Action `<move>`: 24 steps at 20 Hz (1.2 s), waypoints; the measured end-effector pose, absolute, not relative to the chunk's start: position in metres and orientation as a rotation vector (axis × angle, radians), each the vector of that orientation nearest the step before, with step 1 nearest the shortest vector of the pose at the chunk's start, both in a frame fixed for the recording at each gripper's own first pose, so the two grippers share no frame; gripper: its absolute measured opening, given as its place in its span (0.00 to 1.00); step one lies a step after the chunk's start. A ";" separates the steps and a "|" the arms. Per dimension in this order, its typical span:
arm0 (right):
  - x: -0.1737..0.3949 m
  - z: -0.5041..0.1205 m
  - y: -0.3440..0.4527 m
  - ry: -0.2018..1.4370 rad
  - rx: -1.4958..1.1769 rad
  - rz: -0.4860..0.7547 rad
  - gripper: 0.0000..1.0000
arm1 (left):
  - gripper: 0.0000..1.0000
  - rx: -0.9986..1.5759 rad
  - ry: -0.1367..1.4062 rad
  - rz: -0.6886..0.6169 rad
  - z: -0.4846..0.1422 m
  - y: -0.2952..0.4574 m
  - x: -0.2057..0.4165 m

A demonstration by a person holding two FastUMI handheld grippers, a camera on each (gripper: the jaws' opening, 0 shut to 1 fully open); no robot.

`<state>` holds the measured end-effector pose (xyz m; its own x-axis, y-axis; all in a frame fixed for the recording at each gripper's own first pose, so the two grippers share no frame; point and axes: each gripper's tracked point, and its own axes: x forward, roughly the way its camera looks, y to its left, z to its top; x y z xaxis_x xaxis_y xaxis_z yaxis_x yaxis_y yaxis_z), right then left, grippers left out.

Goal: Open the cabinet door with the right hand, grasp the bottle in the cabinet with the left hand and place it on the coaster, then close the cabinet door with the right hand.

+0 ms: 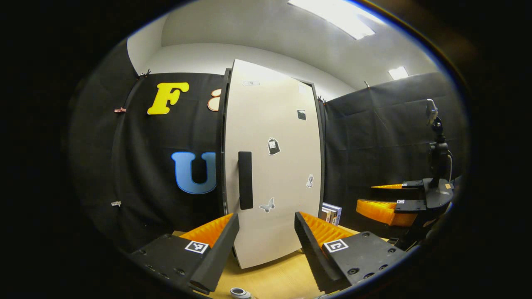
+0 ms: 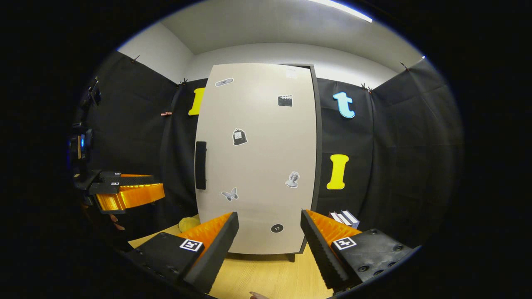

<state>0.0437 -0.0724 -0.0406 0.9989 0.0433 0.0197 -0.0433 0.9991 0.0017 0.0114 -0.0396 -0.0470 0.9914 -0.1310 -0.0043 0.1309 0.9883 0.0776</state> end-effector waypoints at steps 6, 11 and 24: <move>0.041 -0.034 -0.066 -0.038 0.016 0.051 0.98 | 0.85 0.079 -0.005 -0.124 -0.044 -0.036 0.011; 0.038 -0.033 -0.064 -0.039 0.007 0.035 0.97 | 0.85 0.057 -0.001 -0.129 -0.045 -0.034 0.011; 0.039 -0.021 -0.051 -0.063 0.009 0.031 0.98 | 0.86 0.033 -0.025 -0.108 -0.039 -0.024 0.014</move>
<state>0.0392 -0.0511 -0.0207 0.9975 0.0302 0.0636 -0.0308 0.9995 0.0082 0.0136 -0.0244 -0.0388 0.9939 -0.1081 0.0230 0.1073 0.9936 0.0343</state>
